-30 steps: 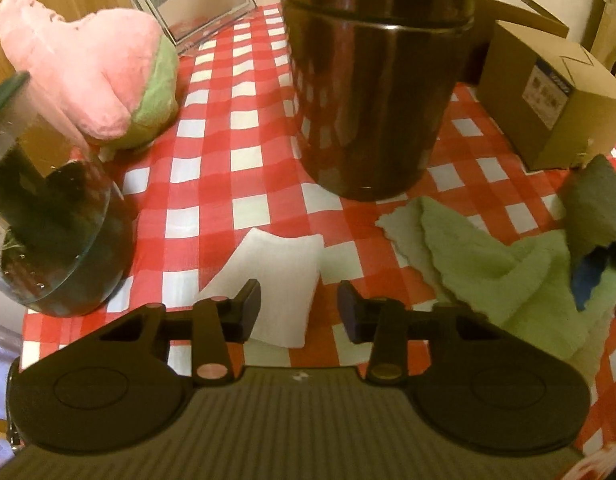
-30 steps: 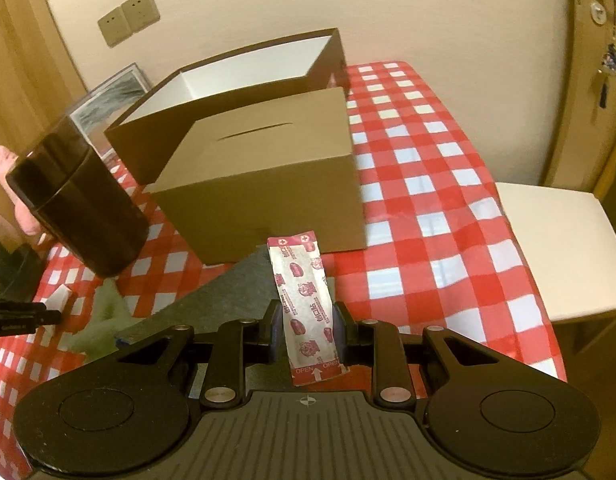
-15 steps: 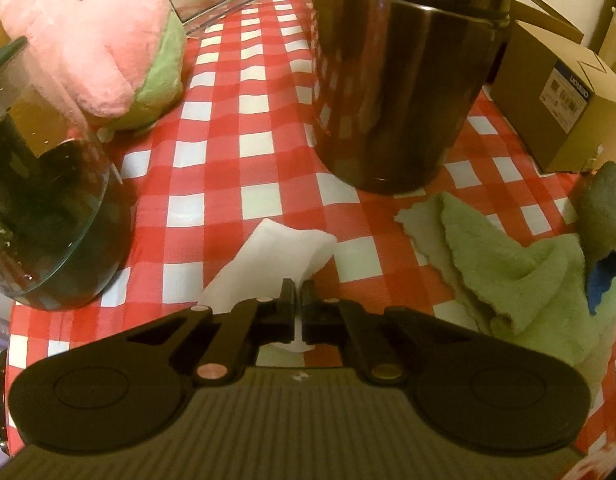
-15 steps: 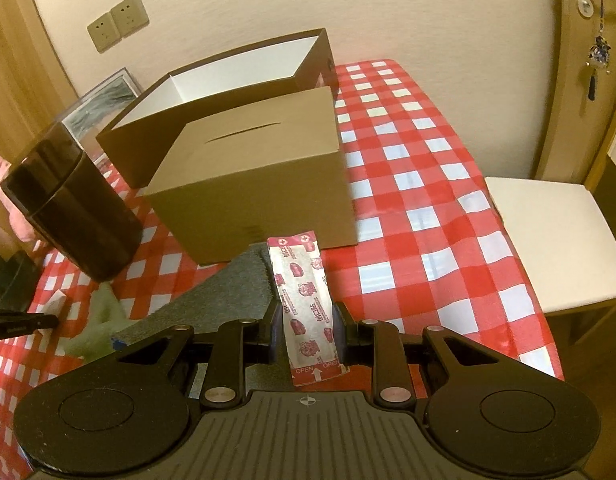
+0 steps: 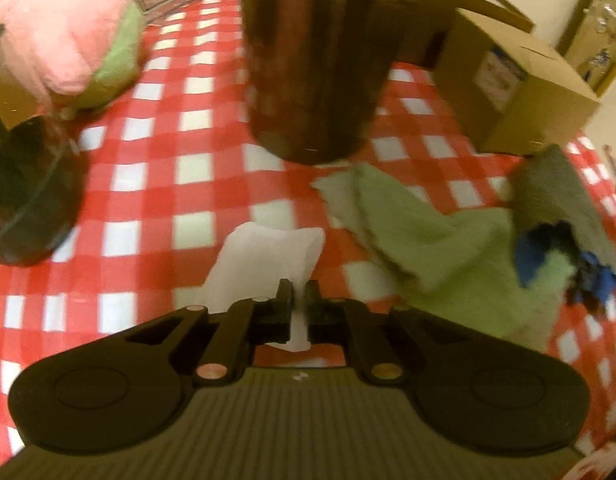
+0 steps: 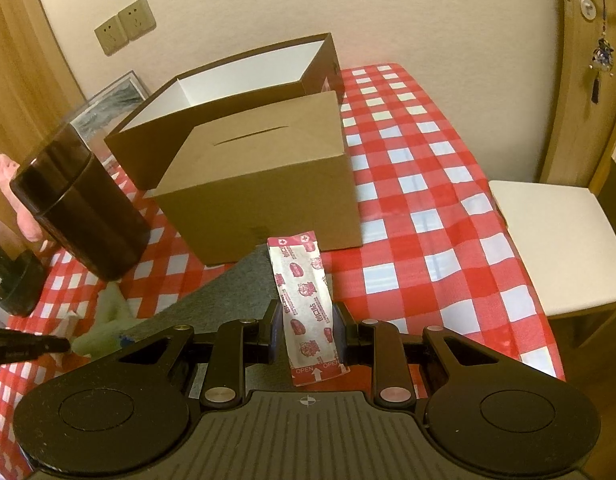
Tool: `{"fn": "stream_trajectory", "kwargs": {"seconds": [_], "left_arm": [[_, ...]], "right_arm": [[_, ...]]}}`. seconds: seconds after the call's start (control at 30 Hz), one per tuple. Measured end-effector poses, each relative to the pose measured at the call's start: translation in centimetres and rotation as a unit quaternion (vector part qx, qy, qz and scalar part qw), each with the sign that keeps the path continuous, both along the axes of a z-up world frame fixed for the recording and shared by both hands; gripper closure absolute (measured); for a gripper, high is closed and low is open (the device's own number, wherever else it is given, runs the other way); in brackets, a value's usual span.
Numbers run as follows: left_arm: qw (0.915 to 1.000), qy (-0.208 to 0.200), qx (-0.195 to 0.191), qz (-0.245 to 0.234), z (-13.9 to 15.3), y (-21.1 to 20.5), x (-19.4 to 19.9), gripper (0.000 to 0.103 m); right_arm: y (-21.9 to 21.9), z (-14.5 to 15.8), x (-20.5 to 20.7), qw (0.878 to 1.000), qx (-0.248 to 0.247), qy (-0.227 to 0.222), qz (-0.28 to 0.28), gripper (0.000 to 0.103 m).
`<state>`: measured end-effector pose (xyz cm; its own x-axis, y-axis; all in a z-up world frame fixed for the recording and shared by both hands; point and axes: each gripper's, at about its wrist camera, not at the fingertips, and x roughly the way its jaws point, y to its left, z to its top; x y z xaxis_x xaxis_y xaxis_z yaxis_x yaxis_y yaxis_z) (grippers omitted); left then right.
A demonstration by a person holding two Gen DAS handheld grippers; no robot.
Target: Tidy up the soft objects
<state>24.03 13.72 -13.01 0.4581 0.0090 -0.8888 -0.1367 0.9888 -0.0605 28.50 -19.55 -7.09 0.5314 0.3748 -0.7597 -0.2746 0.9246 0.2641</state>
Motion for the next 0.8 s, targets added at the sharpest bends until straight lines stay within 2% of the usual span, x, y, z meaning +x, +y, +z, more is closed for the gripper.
{"fn": "stream_trajectory", "kwargs": {"seconds": [0.1,0.13,0.3,0.33,0.37,0.43,0.57,0.63,0.7,0.73,0.8], "left_arm": [[0.9997,-0.009,-0.009,-0.021,0.6,-1.6,-0.4,0.086],[0.9994,-0.012,-0.011,-0.030,0.8,-2.1,-0.5,0.078],[0.9949,-0.046,-0.021,-0.087,2.2,-5.2,-0.5,0.071],[0.9935,-0.051,-0.021,-0.100,2.3,-5.8,-0.4,0.066],[0.9918,-0.056,-0.017,-0.114,2.3,-6.5,-0.2,0.060],[0.9889,-0.061,0.004,-0.135,1.9,-7.5,0.1,0.057],[0.9846,-0.046,0.047,-0.162,-0.1,-8.8,1.6,0.056],[0.9831,-0.034,0.056,-0.171,-1.2,-8.9,2.1,0.061],[0.9832,-0.024,0.052,-0.173,-2.0,-8.7,2.5,0.081],[0.9840,-0.029,0.044,-0.170,-1.8,-8.5,2.4,0.095],[0.9852,-0.036,0.045,-0.162,-1.1,-8.4,2.1,0.096]], "right_arm": [[-0.1,0.0,-0.1,1.000,0.002,0.001,-0.001,0.077],[-0.1,0.0,-0.2,1.000,0.002,0.001,-0.002,0.077],[-0.4,0.0,-0.4,1.000,0.005,0.001,-0.004,0.077],[-0.5,0.0,-0.5,1.000,0.006,0.001,-0.004,0.077],[-0.6,0.1,-0.6,1.000,0.006,0.000,-0.005,0.077],[-0.8,0.2,-0.7,1.000,0.008,0.000,-0.007,0.077],[-1.3,0.2,-1.1,1.000,0.008,0.001,-0.014,0.077],[-1.5,0.2,-1.3,1.000,0.009,0.001,-0.016,0.077],[-1.6,0.3,-1.5,1.000,0.008,0.001,-0.016,0.077],[-1.7,0.4,-1.5,1.000,0.008,0.000,-0.016,0.077],[-1.9,0.5,-1.7,1.000,0.009,-0.001,-0.018,0.077]]}}
